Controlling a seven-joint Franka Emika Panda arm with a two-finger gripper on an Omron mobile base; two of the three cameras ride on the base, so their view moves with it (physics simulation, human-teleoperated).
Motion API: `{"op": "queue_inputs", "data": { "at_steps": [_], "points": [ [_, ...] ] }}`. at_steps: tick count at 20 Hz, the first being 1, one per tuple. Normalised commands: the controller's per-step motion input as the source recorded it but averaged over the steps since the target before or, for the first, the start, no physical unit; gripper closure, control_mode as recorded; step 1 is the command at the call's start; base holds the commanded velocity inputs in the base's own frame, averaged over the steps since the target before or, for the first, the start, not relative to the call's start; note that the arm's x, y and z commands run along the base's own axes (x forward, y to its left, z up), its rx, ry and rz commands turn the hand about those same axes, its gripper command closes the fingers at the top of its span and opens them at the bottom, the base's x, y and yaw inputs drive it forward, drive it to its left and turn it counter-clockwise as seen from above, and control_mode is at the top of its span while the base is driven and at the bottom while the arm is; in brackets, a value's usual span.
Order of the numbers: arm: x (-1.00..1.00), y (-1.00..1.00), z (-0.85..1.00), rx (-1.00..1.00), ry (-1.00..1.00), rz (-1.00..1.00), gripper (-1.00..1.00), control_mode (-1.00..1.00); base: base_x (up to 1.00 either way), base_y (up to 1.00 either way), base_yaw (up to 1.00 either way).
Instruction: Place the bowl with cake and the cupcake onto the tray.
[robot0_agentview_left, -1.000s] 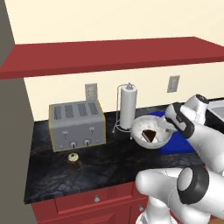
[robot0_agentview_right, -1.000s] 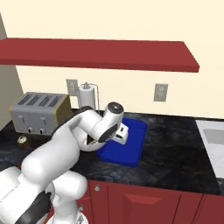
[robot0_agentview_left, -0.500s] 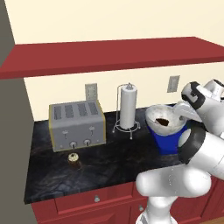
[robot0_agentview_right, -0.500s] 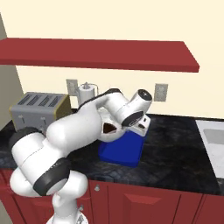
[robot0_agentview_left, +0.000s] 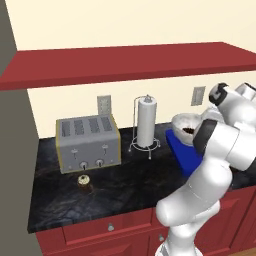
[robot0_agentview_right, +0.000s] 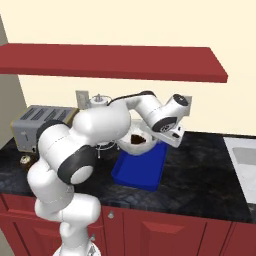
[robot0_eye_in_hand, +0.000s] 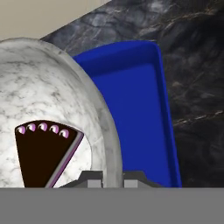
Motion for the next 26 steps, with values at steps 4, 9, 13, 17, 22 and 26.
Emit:
{"op": "queue_inputs", "data": {
  "at_steps": [4,9,13,17,22,26],
  "points": [
    [0.16,-0.3,-0.2,-0.03,-0.04,-0.01,1.0,-1.0,0.0,0.0,0.0],
    [0.02,-0.12,-0.21,0.01,-0.11,-0.01,1.0,-1.0,0.0,0.0,0.0],
    [0.24,0.14,-0.05,-0.04,-0.03,-0.03,1.0,-1.0,0.0,0.0,0.0],
    [0.18,0.16,-0.01,-0.09,0.0,-0.07,1.0,-1.0,0.0,0.0,0.0],
    [0.01,0.05,-0.27,-0.09,0.0,-0.06,1.0,-1.0,0.0,0.0,0.0],
    [0.06,0.08,-0.29,-0.03,0.0,-0.05,1.0,-1.0,0.0,0.0,0.0]
  ]
}}
